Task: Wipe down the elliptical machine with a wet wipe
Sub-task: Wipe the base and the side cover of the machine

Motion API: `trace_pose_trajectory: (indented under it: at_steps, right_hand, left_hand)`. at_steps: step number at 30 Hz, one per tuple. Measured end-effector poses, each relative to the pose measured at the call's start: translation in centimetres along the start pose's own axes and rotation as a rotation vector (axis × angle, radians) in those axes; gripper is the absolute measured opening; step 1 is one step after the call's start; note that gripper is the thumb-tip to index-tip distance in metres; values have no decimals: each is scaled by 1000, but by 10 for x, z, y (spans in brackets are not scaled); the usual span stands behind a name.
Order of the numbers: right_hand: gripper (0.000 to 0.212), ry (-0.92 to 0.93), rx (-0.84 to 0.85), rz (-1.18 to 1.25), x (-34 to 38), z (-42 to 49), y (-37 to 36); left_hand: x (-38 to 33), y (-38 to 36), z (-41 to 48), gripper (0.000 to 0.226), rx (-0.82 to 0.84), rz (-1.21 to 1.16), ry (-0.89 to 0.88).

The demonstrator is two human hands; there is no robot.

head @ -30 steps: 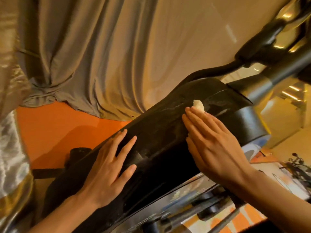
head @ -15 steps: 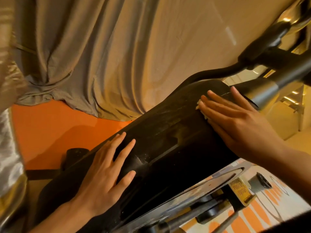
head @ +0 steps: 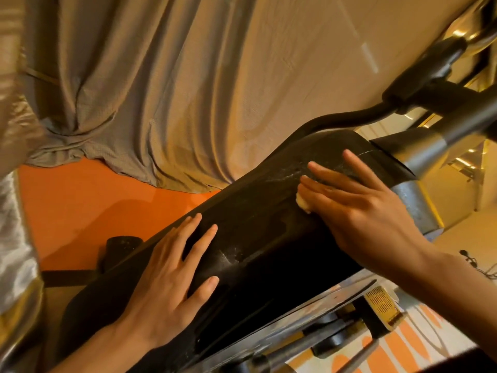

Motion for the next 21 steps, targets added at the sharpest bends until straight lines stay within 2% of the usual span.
trace_pose_trajectory:
  at_steps: [4, 7, 10, 13, 15, 17, 21]
  right_hand:
    - [37, -61, -66, 154, 57, 0, -23]
    - [37, 93, -12, 191, 88, -5, -30]
    - [36, 175, 17, 52, 54, -3, -18]
    - [30, 1, -31, -49, 7, -2, 3]
    - [29, -66, -55, -45, 12, 1, 2]
    - [35, -51, -68, -41, 35, 5, -10]
    - [42, 102, -2, 62, 52, 10, -23]
  left_hand:
    - [-1, 0, 1, 72, 1, -22, 5]
    - [1, 1, 1, 73, 10, -19, 3]
    - [1, 1, 0, 71, 15, -23, 3]
    - [1, 1, 0, 71, 12, -3, -4]
    - [0, 0, -1, 72, 8, -1, -1]
    - [0, 0, -1, 72, 8, -11, 1]
    - [1, 0, 0, 72, 13, 7, 3]
Point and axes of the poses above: each hand's wrist, its own z-axis towards the middle knuckle, its own y-axis out of the back of the hand, x = y × z, the point moved 1 cm from there along z, towards the middle knuckle, and after that the axes turned 1 degree about -x, right-handed, at the moved point
